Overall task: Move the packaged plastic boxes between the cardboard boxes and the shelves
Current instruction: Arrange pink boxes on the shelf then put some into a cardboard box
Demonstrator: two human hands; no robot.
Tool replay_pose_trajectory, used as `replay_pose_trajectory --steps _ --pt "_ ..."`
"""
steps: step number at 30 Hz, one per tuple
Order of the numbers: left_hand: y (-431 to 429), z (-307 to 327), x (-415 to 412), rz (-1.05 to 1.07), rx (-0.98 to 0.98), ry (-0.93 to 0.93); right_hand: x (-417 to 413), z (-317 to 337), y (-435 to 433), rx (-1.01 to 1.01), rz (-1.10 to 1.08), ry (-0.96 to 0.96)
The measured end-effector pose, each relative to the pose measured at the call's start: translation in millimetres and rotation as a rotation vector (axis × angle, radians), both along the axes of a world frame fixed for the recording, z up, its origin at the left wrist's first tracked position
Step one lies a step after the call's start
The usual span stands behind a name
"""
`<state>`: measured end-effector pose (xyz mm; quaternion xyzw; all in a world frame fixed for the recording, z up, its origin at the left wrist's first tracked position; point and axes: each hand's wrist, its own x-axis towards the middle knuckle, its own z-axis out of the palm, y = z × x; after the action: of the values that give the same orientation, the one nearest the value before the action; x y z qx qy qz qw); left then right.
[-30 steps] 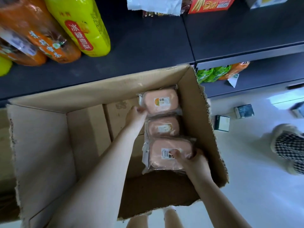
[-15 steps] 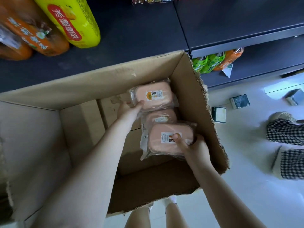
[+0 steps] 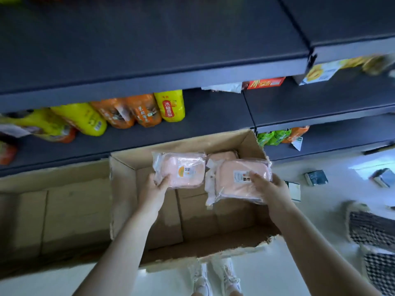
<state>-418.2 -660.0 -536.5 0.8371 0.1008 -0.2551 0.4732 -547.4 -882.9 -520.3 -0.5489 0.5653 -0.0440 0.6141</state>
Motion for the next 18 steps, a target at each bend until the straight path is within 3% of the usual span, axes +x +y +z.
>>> replay_pose_trajectory --steps 3,12,18 --pt "8 66 11 0.019 -0.076 -0.059 22 57 -3 -0.018 0.021 -0.064" --pt "29 265 32 0.054 -0.215 -0.394 85 268 3 -0.323 0.191 -0.345" --pt "42 360 55 0.101 -0.312 -0.533 107 375 14 -0.447 0.232 -0.527"
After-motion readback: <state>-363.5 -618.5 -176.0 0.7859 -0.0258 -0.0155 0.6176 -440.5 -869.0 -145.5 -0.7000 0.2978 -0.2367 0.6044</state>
